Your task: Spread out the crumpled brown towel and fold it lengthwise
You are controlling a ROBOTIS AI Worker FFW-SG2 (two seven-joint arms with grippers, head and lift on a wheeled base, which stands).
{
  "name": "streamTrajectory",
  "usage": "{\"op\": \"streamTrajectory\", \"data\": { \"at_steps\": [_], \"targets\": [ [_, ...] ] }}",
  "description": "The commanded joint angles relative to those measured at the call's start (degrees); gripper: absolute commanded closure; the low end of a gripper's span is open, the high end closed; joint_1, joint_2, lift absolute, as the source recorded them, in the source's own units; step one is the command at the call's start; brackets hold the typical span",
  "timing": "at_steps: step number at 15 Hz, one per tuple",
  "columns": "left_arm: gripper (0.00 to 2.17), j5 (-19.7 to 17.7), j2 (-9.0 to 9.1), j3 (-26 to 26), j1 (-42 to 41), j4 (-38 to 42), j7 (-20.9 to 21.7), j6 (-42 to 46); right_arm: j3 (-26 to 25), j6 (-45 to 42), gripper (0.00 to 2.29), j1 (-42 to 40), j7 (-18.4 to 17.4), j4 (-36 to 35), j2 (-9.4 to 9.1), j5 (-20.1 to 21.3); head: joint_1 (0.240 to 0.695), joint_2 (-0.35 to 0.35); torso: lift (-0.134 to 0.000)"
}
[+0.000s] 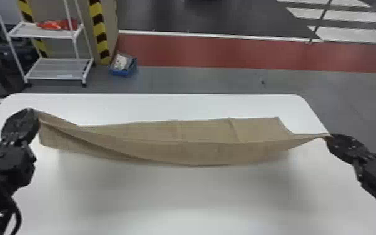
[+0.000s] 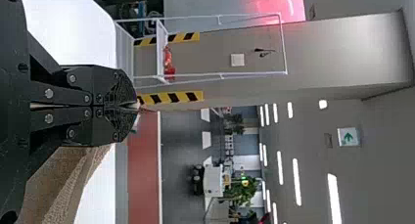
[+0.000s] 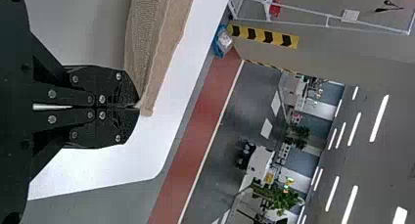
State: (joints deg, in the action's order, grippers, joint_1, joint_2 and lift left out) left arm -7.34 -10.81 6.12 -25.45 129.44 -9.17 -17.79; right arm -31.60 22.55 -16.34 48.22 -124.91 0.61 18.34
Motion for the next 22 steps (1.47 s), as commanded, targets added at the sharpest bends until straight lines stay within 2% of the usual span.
{"op": "streamTrajectory", "data": {
  "at_steps": [1, 3, 9, 12, 15, 22],
  "targets": [
    [1.44, 3.0, 0.08, -0.8, -0.3, 0.6, 0.1, -4.8, -0.1, 0.1, 1.3, 0.1, -0.1, 0.5, -0.08, 0.0, 0.695, -0.099, -0.124],
    [1.44, 6.4, 0.17, -1.8, 0.3, 0.7, 0.0, -6.4, 0.4, 1.3, 1.3, 2.3, -0.1, 2.2, -0.08, 0.5, 0.695, -0.102, -0.124],
    [1.44, 8.6, 0.26, -2.2, 8.1, -3.6, 0.5, -14.3, 0.5, 3.3, 1.3, 14.4, -0.3, 15.6, 0.97, 2.8, 0.695, -0.103, -0.124],
    [1.44, 12.3, 0.35, -5.2, 14.6, -8.7, 0.7, -20.7, 0.5, 3.8, 1.3, 20.8, -1.6, 24.3, 2.38, 3.6, 0.695, -0.101, -0.124],
    [1.44, 13.0, 0.43, -7.0, 19.3, -14.6, 1.3, -21.2, 1.0, 3.6, 1.3, 26.9, -2.6, 32.7, 3.87, 4.3, 0.695, -0.115, -0.124],
    [1.44, 13.6, 0.79, -8.2, 24.5, -20.4, 1.2, -18.6, 4.4, 3.3, 1.3, 30.1, -5.3, 37.9, 4.05, 5.0, 0.695, -0.11, -0.124]
  ]
}}
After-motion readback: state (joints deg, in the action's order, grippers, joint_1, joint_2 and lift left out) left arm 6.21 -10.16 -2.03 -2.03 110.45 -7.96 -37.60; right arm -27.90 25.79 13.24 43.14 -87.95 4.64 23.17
